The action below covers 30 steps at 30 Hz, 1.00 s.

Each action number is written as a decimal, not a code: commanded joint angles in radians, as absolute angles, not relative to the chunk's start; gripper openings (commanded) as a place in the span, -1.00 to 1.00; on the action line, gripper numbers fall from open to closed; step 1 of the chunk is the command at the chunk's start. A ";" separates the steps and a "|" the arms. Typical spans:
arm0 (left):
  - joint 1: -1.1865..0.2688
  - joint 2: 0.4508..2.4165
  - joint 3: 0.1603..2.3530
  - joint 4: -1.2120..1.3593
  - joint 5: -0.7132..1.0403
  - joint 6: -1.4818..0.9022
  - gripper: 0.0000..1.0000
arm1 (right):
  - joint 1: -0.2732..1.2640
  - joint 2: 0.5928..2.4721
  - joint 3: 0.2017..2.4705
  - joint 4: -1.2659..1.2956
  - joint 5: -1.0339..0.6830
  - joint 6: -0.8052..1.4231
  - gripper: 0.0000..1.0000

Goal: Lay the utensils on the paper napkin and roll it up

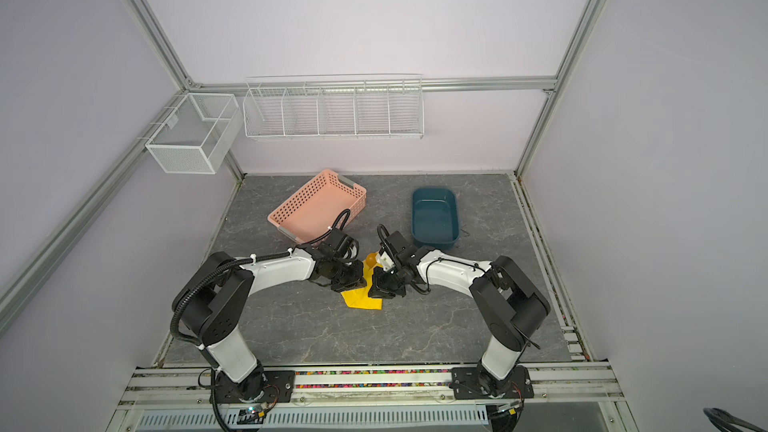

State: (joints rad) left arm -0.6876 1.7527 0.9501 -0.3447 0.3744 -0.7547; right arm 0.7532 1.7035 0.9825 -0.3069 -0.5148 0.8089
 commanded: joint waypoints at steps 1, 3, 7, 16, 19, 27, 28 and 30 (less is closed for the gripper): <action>-0.691 1.782 0.913 -0.380 0.324 -0.768 -1.00 | 0.754 1.749 1.013 -0.269 -0.536 0.837 -0.73; -0.690 1.782 0.910 -0.378 0.325 -0.769 -1.00 | 0.754 1.777 1.023 -0.246 -0.538 0.849 -0.73; -0.690 1.780 0.910 -0.378 0.326 -0.769 -1.00 | 0.755 1.829 1.024 -0.215 -0.543 0.862 -0.74; -0.690 1.768 0.904 -0.379 0.319 -0.773 -1.00 | 0.755 1.863 1.019 -0.235 -0.528 0.843 -0.76; -0.690 1.761 0.904 -0.378 0.315 -0.772 -1.00 | 0.755 1.861 1.015 -0.283 -0.498 0.822 -0.77; -0.690 1.699 0.924 -0.397 0.306 -0.773 -1.00 | 0.755 1.866 1.008 -0.301 -0.482 0.815 -0.78; -0.691 1.687 0.928 -0.408 0.302 -0.773 -1.00 | 0.755 1.865 1.012 -0.301 -0.482 0.815 -0.78; -0.690 1.664 0.933 -0.438 0.284 -0.769 -1.00 | 0.756 1.865 1.018 -0.301 -0.484 0.815 -0.78</action>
